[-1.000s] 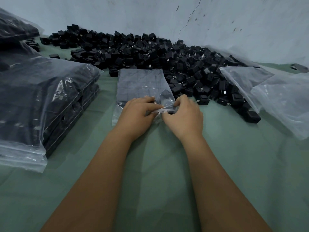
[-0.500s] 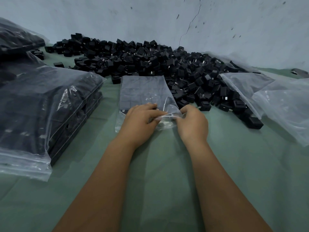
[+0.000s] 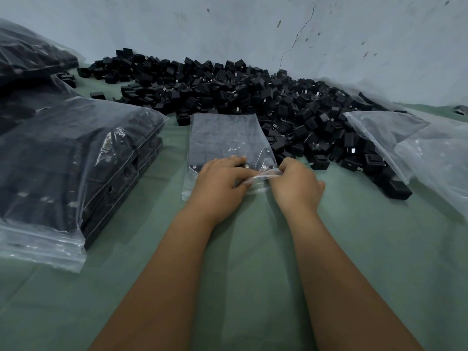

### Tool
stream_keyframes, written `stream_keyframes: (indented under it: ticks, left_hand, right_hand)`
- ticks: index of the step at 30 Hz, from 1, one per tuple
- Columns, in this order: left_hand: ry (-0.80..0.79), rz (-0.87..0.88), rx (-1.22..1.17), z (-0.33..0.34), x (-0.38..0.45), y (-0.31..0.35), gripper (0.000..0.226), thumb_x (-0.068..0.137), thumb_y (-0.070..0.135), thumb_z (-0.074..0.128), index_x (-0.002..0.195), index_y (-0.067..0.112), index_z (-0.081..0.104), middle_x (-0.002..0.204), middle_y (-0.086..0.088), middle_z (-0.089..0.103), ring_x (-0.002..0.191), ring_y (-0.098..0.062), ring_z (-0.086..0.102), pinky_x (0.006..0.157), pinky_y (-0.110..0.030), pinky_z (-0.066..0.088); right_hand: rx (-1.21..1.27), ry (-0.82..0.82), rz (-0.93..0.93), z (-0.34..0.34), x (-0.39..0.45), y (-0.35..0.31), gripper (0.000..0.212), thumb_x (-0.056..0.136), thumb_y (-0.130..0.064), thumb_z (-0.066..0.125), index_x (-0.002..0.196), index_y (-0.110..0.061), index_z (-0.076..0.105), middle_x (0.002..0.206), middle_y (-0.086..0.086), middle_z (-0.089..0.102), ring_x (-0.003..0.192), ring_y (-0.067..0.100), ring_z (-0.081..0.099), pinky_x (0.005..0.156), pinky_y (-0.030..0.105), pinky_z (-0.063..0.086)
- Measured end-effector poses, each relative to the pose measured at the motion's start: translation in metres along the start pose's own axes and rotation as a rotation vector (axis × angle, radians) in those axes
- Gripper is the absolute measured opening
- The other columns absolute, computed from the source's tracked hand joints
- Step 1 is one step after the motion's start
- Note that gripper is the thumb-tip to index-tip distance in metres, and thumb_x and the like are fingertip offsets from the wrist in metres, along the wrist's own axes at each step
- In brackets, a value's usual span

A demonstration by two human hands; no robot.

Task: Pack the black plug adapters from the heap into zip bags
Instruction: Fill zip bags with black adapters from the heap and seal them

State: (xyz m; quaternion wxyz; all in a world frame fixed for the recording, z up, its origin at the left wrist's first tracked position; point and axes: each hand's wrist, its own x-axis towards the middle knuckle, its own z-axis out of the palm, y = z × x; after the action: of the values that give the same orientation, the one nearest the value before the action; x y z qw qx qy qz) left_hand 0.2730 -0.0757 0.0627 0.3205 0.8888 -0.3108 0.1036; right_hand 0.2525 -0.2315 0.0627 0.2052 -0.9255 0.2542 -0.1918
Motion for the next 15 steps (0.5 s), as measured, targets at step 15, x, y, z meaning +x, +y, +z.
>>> stream_keyframes:
  ticks: [15]
  left_hand:
    - [-0.021, -0.024, 0.056, -0.0006, -0.0003, 0.0028, 0.031, 0.098, 0.027, 0.055, 0.126, 0.039, 0.064, 0.145, 0.005, 0.050, 0.133, -0.019, 0.042, 0.113, -0.035, 0.024]
  right_hand:
    - [0.578, -0.082, -0.171, -0.0027, -0.0077, 0.0057, 0.057, 0.075, 0.008, 0.046, 0.119, -0.024, 0.061, 0.117, -0.008, 0.065, 0.108, 0.005, 0.058, 0.094, 0.022, 0.046]
